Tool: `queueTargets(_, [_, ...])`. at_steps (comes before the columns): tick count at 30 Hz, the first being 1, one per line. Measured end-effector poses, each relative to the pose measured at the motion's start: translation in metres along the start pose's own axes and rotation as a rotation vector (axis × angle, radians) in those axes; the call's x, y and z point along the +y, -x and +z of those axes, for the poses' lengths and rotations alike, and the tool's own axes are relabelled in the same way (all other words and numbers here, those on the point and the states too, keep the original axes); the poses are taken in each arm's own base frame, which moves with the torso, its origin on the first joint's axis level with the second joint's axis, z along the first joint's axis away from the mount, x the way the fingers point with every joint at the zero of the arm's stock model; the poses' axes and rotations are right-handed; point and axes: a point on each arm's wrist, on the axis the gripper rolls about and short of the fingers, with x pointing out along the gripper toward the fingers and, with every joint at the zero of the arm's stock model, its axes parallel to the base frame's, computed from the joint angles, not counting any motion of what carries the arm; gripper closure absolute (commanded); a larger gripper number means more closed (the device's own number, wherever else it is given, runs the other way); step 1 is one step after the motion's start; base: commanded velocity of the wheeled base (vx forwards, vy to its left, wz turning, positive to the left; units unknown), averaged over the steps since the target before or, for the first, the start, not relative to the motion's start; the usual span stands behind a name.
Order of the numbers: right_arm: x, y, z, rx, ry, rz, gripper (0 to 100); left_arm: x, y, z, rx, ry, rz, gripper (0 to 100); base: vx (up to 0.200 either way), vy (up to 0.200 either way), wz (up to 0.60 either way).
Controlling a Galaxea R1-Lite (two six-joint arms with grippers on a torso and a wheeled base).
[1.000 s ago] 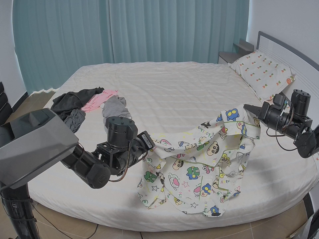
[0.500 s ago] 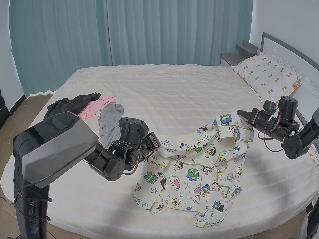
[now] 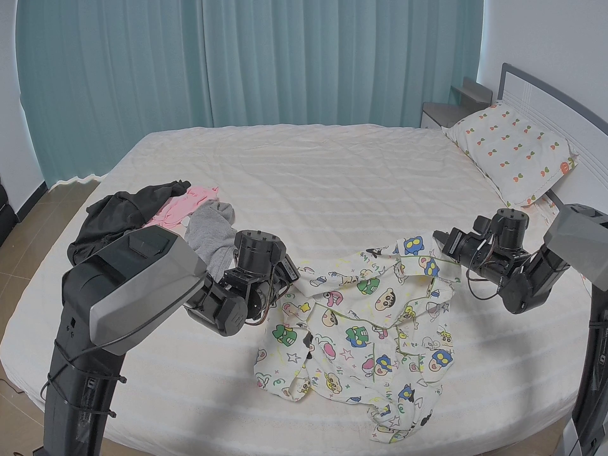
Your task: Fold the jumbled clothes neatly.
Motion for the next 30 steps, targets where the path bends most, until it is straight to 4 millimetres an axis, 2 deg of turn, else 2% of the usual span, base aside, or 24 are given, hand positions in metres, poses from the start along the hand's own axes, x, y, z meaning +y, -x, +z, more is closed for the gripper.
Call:
queueTargets(3, [-0.004, -0.015, -0.003, -0.026, -0.001, -0.018, 100, 0.005, -0.013, 0.002, -0.021, 0.004, 0.033, 100, 0.000, 0.000, 0.00])
queueTargets(4, [-0.006, -0.022, -0.005, -0.032, -0.002, -0.025, 0, 0.008, -0.017, 0.001, -0.021, 0.004, 0.050, 100, 0.000, 0.000, 0.00])
queueTargets(5, [-0.007, -0.025, -0.007, -0.034, -0.003, -0.028, 0, 0.010, -0.019, 0.001, -0.020, 0.003, 0.059, 100, 0.000, 0.000, 0.00])
queueTargets(6, [-0.010, -0.031, -0.009, -0.032, -0.010, -0.036, 0, 0.013, -0.023, 0.000, -0.021, 0.002, 0.071, 0, 0.000, 0.000, 0.00])
queueTargets(10, [-0.015, -0.042, -0.016, -0.025, -0.075, -0.042, 0, 0.019, -0.031, -0.002, -0.024, 0.003, 0.093, 0, 0.000, 0.000, 0.00])
queueTargets(14, [-0.019, -0.048, -0.014, -0.043, -0.225, -0.038, 0, 0.027, -0.036, 0.001, -0.039, 0.008, 0.115, 0, 0.000, 0.000, 0.00])
queueTargets(23, [-0.036, -0.058, 0.013, -0.097, -0.467, -0.070, 0, 0.051, -0.047, 0.033, -0.128, 0.051, 0.172, 0, 0.000, 0.000, 0.00])
queueTargets(30, [-0.051, -0.062, 0.028, -0.064, -0.637, -0.169, 0, 0.070, -0.051, 0.052, -0.164, 0.064, 0.205, 0, 0.000, 0.000, 0.00])
